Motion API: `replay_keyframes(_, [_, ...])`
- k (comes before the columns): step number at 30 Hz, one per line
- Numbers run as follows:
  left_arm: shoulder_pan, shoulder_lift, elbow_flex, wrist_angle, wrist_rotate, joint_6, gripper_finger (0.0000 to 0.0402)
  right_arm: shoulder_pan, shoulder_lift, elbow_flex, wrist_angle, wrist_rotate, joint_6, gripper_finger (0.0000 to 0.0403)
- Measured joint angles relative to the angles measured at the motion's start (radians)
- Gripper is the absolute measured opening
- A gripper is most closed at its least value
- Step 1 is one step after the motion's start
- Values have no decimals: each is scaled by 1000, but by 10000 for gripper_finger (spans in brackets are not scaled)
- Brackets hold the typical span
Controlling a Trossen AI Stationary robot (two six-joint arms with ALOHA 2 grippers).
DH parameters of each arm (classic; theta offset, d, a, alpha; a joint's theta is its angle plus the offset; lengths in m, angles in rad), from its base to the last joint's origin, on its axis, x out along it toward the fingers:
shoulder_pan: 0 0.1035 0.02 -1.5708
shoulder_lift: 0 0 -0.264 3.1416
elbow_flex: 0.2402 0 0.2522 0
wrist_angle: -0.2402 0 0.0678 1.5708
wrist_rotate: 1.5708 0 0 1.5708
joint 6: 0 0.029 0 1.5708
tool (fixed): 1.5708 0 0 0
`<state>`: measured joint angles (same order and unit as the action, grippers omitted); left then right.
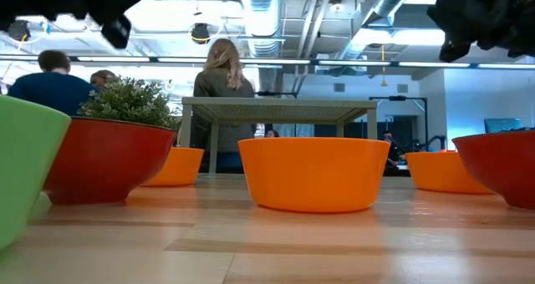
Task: Pick & Place Mini bowls
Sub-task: Put the green bowl on the shelf
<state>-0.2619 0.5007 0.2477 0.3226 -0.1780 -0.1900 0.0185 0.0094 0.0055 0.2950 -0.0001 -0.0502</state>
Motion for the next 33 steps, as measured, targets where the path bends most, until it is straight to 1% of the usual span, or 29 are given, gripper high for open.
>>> replay_keyframes(3, [0, 53, 110, -146, 0, 49, 85, 9, 25, 12, 43, 0, 32, 93])
replay_keyframes(7, [0, 102, 259, -380, 0, 59, 85, 25, 117, 93, 55, -1, 59, 93])
replay_keyframes(9, [0, 121, 326, -485, 0, 55, 85, 36, 191, 135, 54, -1, 59, 93])
replay_keyframes(12, [0, 146, 412, -657, -1, 44, 85, 49, 336, 194, 52, 0, 60, 93])
replay_keyframes(14, [0, 162, 448, -756, -2, -3, 85, 55, 446, 225, 52, 0, 59, 93])
replay_keyframes(17, [-1, 184, 455, -880, 9, -120, 85, 51, 585, 265, 48, 3, 54, 93])
replay_keyframes(20, [-1, 222, 455, -1026, 60, -284, 85, 41, 708, 300, 47, 9, 37, 93])
replay_keyframes(23, [-2, 270, 455, -1150, 109, -448, 85, 32, 799, 333, 52, 11, 65, 93])
replay_keyframes(25, [-1, 300, 454, -1196, 140, -532, 85, 29, 849, 348, 52, 12, 86, 93])
replay_keyframes(29, [-2, 368, 453, -1214, 201, -615, 85, 29, 922, 367, 53, 12, 95, 93])
replay_keyframes(33, [-2, 444, 424, -1219, 202, -630, 85, 34, 963, 383, 72, 27, 125, 93])
